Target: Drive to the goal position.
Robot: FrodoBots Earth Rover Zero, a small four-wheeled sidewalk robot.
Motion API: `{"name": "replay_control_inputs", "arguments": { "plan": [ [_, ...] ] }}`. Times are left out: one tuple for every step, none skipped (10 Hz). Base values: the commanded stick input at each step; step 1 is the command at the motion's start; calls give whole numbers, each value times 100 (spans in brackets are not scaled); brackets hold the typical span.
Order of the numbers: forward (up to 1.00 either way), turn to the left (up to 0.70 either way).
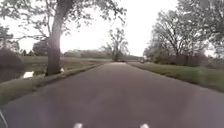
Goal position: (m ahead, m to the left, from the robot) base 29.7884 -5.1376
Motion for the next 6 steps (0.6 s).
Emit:
{"name": "replay_control_inputs", "arguments": {
  "plan": [
    [100,0],
    [100,0],
    [100,0],
    [100,0],
    [100,0],
    [100,0]
  ]
}}
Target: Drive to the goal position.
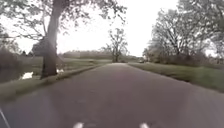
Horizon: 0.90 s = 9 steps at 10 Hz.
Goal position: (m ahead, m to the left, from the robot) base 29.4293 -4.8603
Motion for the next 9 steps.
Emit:
{"name": "replay_control_inputs", "arguments": {
  "plan": [
    [100,0],
    [100,0],
    [100,0],
    [100,0],
    [100,0],
    [100,0],
    [100,0],
    [100,0],
    [100,0]
  ]
}}
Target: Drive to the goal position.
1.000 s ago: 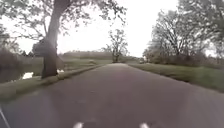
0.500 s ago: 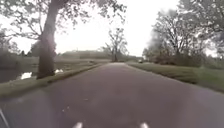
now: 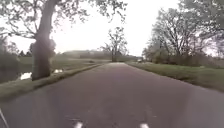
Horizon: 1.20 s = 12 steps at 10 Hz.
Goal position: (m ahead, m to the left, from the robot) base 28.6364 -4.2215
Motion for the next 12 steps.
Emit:
{"name": "replay_control_inputs", "arguments": {
  "plan": [
    [100,0],
    [100,0],
    [100,0],
    [100,0],
    [100,0],
    [100,0],
    [100,0],
    [100,0],
    [100,0],
    [100,0],
    [100,0],
    [100,0]
  ]
}}
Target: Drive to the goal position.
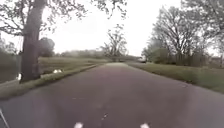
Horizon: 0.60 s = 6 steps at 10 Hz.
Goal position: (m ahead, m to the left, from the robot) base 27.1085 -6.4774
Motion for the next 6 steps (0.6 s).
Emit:
{"name": "replay_control_inputs", "arguments": {
  "plan": [
    [100,0],
    [100,0],
    [100,0],
    [100,0],
    [100,0],
    [100,0]
  ]
}}
